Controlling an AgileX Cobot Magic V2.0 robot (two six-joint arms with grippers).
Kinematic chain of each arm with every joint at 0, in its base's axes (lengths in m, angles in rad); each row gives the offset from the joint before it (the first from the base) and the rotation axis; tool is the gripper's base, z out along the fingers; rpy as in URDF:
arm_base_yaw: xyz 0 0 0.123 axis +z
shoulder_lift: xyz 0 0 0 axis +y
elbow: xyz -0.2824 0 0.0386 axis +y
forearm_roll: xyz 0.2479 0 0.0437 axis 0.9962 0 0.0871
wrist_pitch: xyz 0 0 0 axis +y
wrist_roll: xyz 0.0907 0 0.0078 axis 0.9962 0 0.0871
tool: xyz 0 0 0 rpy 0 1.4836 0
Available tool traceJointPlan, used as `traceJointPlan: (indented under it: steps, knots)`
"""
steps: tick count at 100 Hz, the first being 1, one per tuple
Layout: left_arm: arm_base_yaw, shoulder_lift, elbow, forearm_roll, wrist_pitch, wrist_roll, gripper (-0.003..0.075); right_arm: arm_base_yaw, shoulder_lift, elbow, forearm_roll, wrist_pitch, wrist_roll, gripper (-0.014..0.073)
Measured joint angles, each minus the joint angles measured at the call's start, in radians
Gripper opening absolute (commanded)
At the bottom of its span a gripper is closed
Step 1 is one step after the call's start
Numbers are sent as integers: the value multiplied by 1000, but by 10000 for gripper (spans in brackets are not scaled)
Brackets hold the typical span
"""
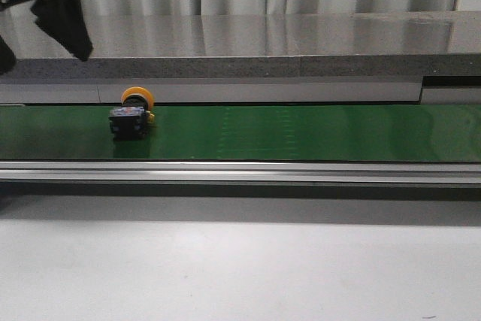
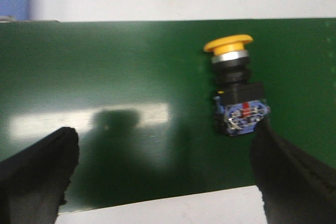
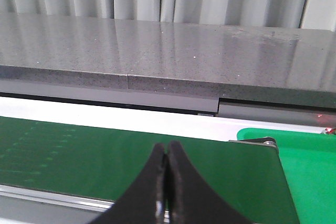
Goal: Move button from right to left
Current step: 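Lower the left gripper onto the button and grasp it, then lift the button with the left gripper into the blue tray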
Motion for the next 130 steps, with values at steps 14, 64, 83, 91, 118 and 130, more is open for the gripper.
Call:
traceJointPlan:
  steps: [14, 64, 83, 91, 118, 130]
  knots:
    - [-27, 90, -70, -9, 44, 0, 619, 0, 0, 0, 0, 0, 0, -59]
    - [-38, 272, -142, -40, 84, 0, 559, 0, 0, 0, 0, 0, 2, -59]
    - [-38, 274, -142, -32, 84, -18, 211, 0, 0, 0, 0, 0, 2, -59]
    - [-38, 274, -142, -32, 84, -18, 155, 0, 0, 0, 0, 0, 2, -59]
    - [-31, 266, -142, -29, 96, -20, 151, 0, 0, 0, 0, 0, 2, -59]
    - [3, 214, -142, -10, 116, -20, 151, 0, 0, 0, 0, 0, 2, -59]
